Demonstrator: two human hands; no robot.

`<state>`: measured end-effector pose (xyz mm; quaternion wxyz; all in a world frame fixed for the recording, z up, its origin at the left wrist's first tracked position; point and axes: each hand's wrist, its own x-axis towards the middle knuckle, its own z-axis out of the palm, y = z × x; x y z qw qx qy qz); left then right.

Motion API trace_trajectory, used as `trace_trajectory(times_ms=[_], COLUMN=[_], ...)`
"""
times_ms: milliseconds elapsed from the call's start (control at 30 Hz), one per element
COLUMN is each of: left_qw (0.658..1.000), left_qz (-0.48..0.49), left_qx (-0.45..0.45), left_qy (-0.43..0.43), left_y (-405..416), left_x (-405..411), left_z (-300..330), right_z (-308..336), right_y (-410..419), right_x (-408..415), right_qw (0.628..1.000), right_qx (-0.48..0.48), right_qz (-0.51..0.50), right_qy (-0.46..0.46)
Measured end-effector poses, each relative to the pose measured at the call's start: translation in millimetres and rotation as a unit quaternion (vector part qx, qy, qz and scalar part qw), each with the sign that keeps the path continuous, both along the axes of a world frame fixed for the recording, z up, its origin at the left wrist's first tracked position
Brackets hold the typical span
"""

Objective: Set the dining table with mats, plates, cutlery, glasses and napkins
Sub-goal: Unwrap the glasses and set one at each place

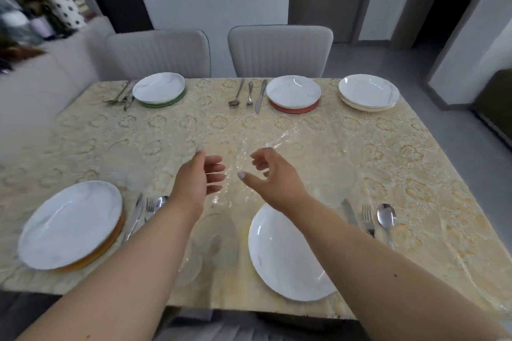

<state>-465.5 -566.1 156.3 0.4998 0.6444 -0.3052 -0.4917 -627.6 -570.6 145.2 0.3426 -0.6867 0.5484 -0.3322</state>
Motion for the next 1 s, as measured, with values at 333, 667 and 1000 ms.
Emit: trace_trajectory(times_ms=[333,667,1000], left_qw=[0.979,0.949,0.975], left_qz=[-0.147,-0.251,-0.218], left_qx=[0.045,0.088,-0.026], left_qy=[-0.138,-0.170,-0.044], left_y=[118.1,128.1,95.8], left_x=[116.4,123.5,104.4], left_z=[-33.6,-95.1,-28.1], right_z=[-56.0,-89.9,-26.9], right_y=[47.5,57.0,53.6], right_x=[50.4,54.5,40.0], right_qw=[0.966,0.979,0.981], right_qx=[0.161,0.146,0.087], right_qz=[0.202,0.140,0.039], right_qy=[-0.027,0.012,-0.171])
